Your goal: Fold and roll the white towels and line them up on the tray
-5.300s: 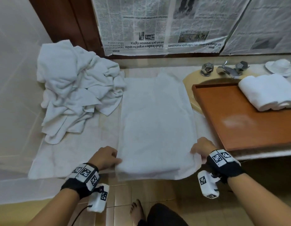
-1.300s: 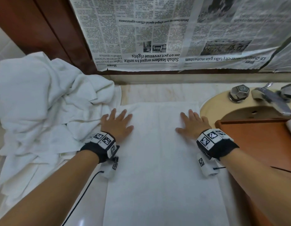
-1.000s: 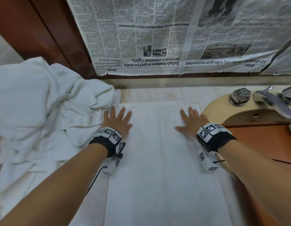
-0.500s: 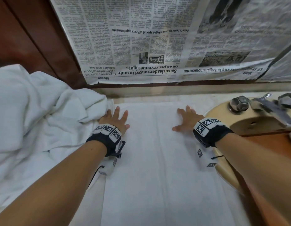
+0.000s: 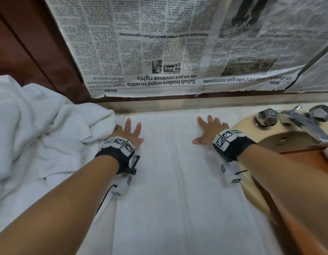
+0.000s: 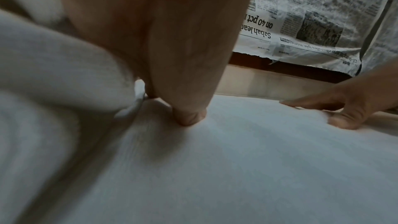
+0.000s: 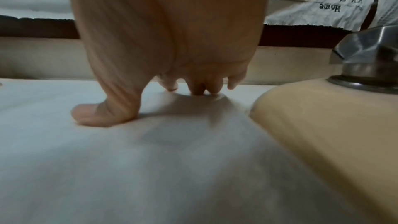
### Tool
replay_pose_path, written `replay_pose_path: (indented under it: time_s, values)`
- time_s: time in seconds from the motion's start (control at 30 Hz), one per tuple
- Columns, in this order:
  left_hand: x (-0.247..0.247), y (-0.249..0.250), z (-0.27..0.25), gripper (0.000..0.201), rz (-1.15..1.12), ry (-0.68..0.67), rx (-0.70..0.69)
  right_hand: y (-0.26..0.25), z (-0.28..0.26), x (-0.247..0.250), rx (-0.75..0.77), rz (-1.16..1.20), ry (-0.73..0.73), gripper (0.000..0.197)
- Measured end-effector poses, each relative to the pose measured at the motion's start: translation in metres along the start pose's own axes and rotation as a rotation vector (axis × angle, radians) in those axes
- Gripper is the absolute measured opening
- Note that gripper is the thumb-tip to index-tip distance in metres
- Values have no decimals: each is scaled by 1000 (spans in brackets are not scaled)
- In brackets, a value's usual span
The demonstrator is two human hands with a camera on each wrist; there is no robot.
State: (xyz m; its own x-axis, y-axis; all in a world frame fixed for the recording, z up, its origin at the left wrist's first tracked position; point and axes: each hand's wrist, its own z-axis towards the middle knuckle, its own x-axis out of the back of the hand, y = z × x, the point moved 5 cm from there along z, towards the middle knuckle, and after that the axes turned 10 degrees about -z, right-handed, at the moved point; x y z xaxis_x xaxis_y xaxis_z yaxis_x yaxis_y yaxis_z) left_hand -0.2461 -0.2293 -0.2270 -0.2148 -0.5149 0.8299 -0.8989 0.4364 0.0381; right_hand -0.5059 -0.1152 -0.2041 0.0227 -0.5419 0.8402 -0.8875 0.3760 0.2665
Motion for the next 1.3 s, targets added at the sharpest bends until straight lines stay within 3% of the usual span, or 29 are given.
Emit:
replay_pose_path:
  time_s: [0.1, 0.23, 0.53, 0.63, 0.7, 0.77, 0.83, 1.0, 1.1, 1.17, 1.3]
  values:
    - [0, -1, -3, 60, -28, -3, -4, -19, -41, -12, 8, 121, 116, 81]
    - [1, 0, -10, 60, -57, -6, -24, -31, -93, -62, 63, 199, -4, 84]
    - [2, -6, -7, 59, -135, 25, -1, -21, -92, -69, 69, 189, 0, 78]
    - [2, 7, -42, 63, -148, 124, -39, -23, -119, -72, 56, 188, 64, 72]
    - [-17, 29, -83, 65, -122, 201, -149, -28, -145, -90, 111, 208, 76, 70]
    - [-54, 41, -122, 65, -77, 157, -222, -21, -166, -111, 139, 229, 57, 70]
    - [-84, 27, -140, 63, -53, 106, -154, -11, -173, -121, 154, 216, 75, 71]
    - [-91, 4, -151, 63, -64, 108, -29, -9, -175, -117, 154, 209, 71, 71]
    - [-107, 34, -184, 67, -165, 105, -82, -16, -197, -118, 158, 246, 73, 70]
    - [-132, 51, -215, 67, -241, 86, -136, -24, -223, -135, 242, 245, 40, 71]
    - [-183, 34, -254, 79, -209, 129, -46, -8, -247, -164, 292, 206, 13, 73]
